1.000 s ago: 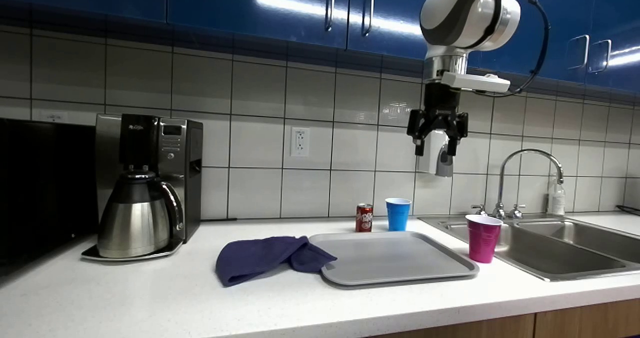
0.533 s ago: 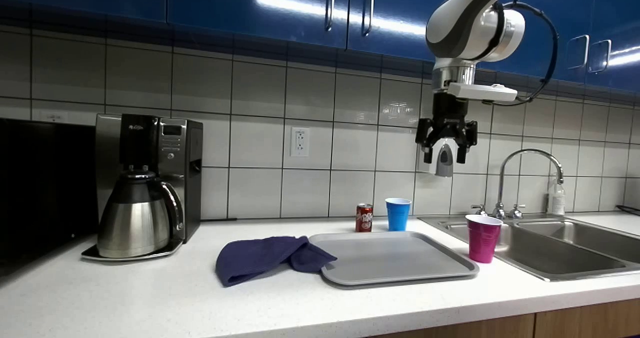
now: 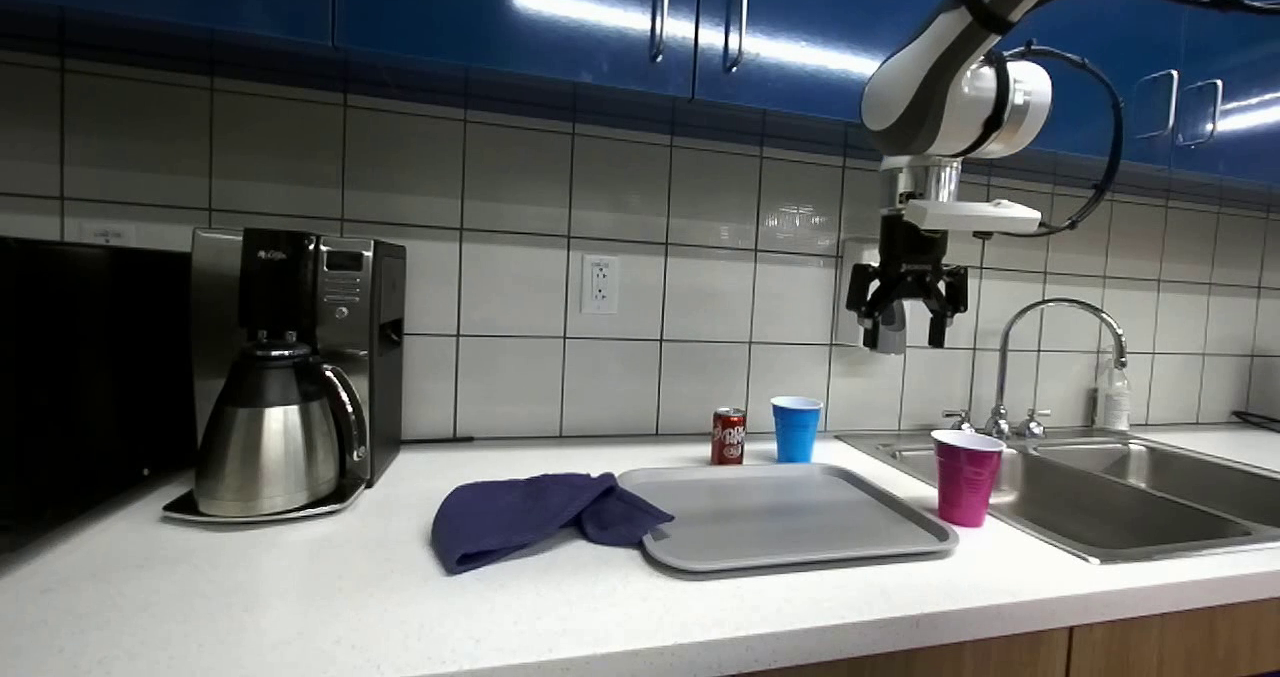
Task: Put the plastic cups on the tray
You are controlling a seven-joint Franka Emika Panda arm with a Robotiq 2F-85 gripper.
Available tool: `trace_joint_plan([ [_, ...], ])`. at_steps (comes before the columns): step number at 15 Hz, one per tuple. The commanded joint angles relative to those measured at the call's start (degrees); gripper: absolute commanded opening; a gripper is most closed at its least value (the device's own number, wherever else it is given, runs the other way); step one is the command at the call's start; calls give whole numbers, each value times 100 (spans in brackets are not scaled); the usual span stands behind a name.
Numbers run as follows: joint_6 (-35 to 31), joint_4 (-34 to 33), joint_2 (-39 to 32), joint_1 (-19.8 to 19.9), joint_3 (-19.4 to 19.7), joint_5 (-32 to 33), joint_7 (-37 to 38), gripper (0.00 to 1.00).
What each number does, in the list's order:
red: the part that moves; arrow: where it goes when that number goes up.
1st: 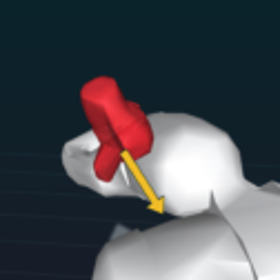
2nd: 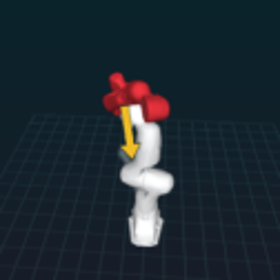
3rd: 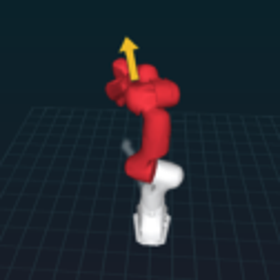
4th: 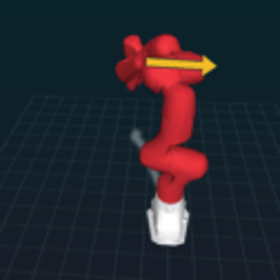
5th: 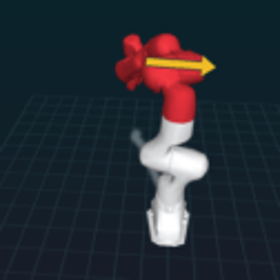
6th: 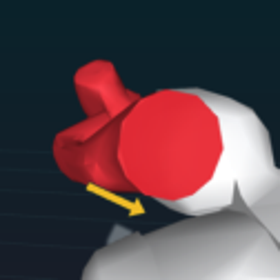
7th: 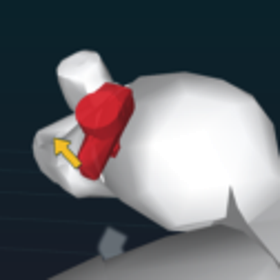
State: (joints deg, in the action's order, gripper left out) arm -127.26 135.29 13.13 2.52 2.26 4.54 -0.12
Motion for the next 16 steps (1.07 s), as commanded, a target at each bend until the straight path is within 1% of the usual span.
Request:
trace_joint_plan([
  [1, -205, -310, -416, 131, 80, 112, 97, 100],
  [10, -617, -912, -1385, 307, 393, 154, 112, 100],
  [16, -767, -1124, -1774, 345, 533, 285, 214, 100],
])
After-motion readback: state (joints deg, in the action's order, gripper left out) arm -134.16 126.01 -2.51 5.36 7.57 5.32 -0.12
